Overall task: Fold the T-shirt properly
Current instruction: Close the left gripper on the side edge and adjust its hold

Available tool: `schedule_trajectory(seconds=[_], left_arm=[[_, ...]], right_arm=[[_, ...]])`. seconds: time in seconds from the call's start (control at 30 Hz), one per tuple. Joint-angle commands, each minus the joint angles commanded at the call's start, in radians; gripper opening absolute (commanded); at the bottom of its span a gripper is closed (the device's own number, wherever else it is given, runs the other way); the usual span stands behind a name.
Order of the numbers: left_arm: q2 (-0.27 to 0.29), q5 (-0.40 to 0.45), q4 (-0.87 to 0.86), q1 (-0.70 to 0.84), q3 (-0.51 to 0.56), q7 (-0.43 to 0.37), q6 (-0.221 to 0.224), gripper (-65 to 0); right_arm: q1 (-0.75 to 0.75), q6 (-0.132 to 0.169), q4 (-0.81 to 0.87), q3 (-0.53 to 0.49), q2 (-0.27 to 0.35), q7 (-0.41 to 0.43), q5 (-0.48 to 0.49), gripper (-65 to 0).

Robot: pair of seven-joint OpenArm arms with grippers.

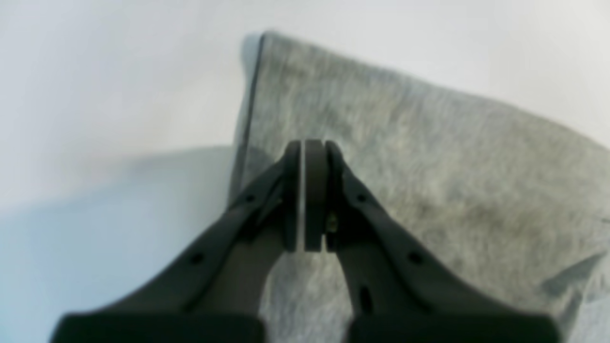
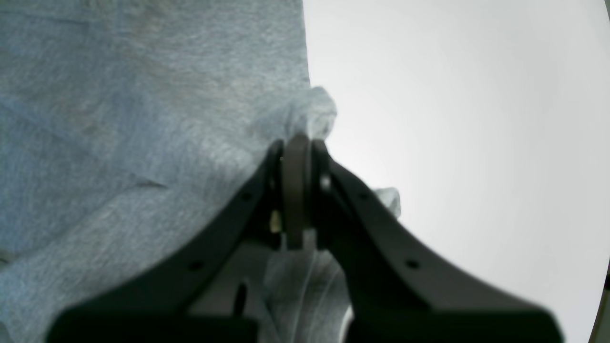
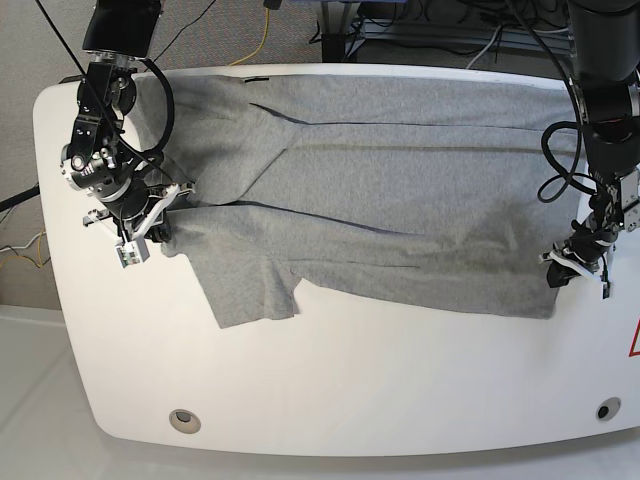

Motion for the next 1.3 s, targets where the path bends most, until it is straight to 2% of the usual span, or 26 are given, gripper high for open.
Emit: schedule_trajectory(seconds=[0.1,0.17,0.23,0.3,0.63,0.7,0.9,1.3], left_arm=[[0.008,-0.002,0.000,0.002,-0.003,0.008,0.009,-34.4],[0.012,-0.003,0.000,0.003,-0.003,0.009,0.012,-28.2],[0.016,-0.001,-0.003,0.004,-0.004,0.006,0.013,-25.2],[0.022,0.013,-0.015,0.003,0.004,-0.026,0.010,-26.5],[0.041,0.063,-0.037,-0.002,0.004,-0.067,0.022,-32.9],[0.041,0.070,-0.059,-0.005,0.009,-0.089,0.020,-36.0],[0.041,0.082,-0.076,-0.009,0.016,-0.118,0.022,-38.6],[0.046,0.062,-0.066,-0.002,0.013,-0.098,0.015,-34.7]], right_arm=[[0.000,0.000,-0.001,0.001,0.000,-0.002,0.000,-62.7],[0.001,0.000,-0.003,0.002,0.000,-0.002,-0.002,-62.7],[0.001,-0.002,-0.006,0.001,0.001,-0.001,-0.001,-62.6],[0.000,0.000,0.008,0.001,-0.001,-0.001,0.000,-63.1],[0.001,0.001,0.010,0.001,0.000,-0.002,-0.001,-63.1],[0.001,0.000,0.007,0.001,-0.001,0.002,0.001,-63.2],[0.002,0.002,0.007,0.000,-0.001,0.003,0.000,-63.2],[0.004,0.002,0.008,-0.002,-0.002,0.002,0.004,-63.5]])
